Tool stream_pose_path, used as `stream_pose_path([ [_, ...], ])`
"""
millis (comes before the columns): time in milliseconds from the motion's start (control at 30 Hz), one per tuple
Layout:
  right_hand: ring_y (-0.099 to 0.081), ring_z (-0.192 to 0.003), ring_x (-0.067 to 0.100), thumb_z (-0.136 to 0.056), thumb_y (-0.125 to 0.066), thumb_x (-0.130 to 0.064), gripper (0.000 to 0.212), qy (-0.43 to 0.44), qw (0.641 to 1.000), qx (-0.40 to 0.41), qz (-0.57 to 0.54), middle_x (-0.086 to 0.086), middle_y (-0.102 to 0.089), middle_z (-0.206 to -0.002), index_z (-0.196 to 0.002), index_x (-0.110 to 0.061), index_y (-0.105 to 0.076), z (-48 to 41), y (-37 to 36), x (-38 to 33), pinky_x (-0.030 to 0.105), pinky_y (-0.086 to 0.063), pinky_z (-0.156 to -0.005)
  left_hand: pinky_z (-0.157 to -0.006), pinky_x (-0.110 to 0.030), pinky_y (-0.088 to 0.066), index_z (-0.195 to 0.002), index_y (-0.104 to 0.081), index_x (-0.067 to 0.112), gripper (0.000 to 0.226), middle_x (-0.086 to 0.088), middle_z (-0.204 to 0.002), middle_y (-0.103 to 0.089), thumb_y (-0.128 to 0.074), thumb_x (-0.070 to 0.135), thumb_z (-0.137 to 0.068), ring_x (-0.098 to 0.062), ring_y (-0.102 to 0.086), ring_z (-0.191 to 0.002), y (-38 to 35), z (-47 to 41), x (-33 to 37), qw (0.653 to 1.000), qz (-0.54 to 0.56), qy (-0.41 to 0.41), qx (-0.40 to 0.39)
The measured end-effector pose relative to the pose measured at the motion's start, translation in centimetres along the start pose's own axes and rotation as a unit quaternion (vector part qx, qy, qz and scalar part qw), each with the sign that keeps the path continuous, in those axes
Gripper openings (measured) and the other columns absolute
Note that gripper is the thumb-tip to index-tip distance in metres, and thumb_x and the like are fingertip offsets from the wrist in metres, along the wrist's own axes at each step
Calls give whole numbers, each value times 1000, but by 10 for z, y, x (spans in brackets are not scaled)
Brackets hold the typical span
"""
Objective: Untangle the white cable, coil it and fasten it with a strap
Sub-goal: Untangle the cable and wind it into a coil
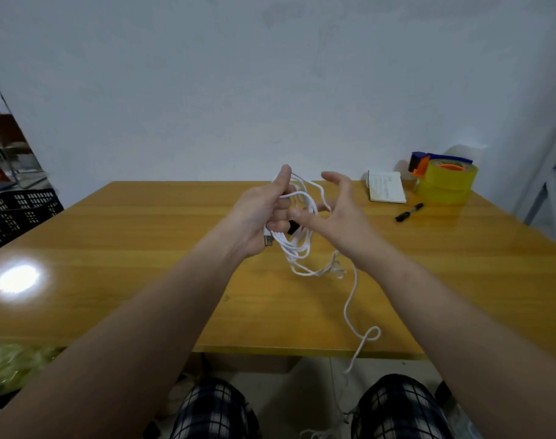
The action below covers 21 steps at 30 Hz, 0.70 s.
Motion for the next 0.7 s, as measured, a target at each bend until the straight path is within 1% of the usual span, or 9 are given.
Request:
stream_pose_path([
  [67,-54,-58,-3,-85,-63,-38,46,-14,1000,-9,-13,-13,-56,-70,-124,-21,-46,-2,8,-2,10,-36,-52,-33,-15,-15,-73,-45,18,39,10,-50,-18,-50,54,-88,-3,-16,-37,-3,4,-2,999,-8,21,-28],
  [100,-45,-49,1,-89,-58,-39,31,-28,999,-42,-18,-16,-51,-58,-109,-16,-57,-3,9,-1,12,-29,-47,-34,-16,-15,-74,-45,18,40,10,-50,-19,-49,57,-86,-3,-16,-37,-4,5,-3,999,-25,27,-33],
  [200,-42,-44,2,-93,-51,-34,33,-54,990,-106,-76,-13,-45,-47,-67,-15,-51,-2,10,-4,20,-25,-49,-35,-18,-16,-71,-45,17,51,8,-49,-21,-42,65,-87,-7,-16,-38,-5,5,-2,991,-126,36,-22],
  [267,-44,-46,-1,-94,-51,-24,30,-39,986,-100,-126,-12,-45,-51,-66,-14,-52,-7,12,-6,19,-31,-53,-35,-20,-16,-66,-46,14,57,7,-46,-20,-38,65,-90,-9,-15,-37,-4,2,2,984,-172,44,-27],
  [333,-44,-55,1,-88,-58,-22,21,-28,982,-80,-170,-4,-47,-62,-77,-4,-58,-14,13,-8,23,-32,-63,-36,-19,-15,-60,-45,12,58,7,-42,-19,-38,59,-93,-9,-15,-34,-4,-1,5,982,-173,54,-47],
  [433,-51,-77,9,-73,-67,-31,39,-19,981,-73,-180,1,-56,-78,-102,-6,-61,-18,15,-9,30,-32,-77,-36,-20,-17,-55,-40,14,54,7,-40,-19,-39,49,-97,-8,-16,-33,0,-7,8,981,-163,63,-79],
  [533,-56,-96,15,-75,-68,-44,42,5,987,-100,-125,5,-67,-93,-98,-9,-69,-21,20,-10,29,-37,-90,-37,-20,-19,-57,-40,16,48,8,-42,-22,-41,40,-98,-7,-19,-34,7,-8,5,987,-109,75,-95],
  [633,-60,-73,19,-82,-52,-44,33,6,991,-83,-108,0,-62,-61,-77,-13,-62,-29,26,-9,29,-44,-79,-38,-19,-19,-61,-39,16,43,9,-43,-23,-38,36,-100,-4,-21,-34,5,-9,2,990,-38,85,-107],
  [700,-57,-55,15,-93,-45,-41,38,-2,996,-36,-81,-4,-53,-47,-71,-12,-56,-37,27,-5,27,-44,-67,-39,-18,-18,-62,-37,16,44,9,-41,-23,-36,40,-100,-4,-21,-33,-3,-11,0,988,6,101,-117],
])
Point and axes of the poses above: each hand's wrist, its own z-axis away from the middle knuckle, its own y-axis out of the back of the hand, x = y × z, the point moved 3 cm from there along -z, towards the middle knuckle
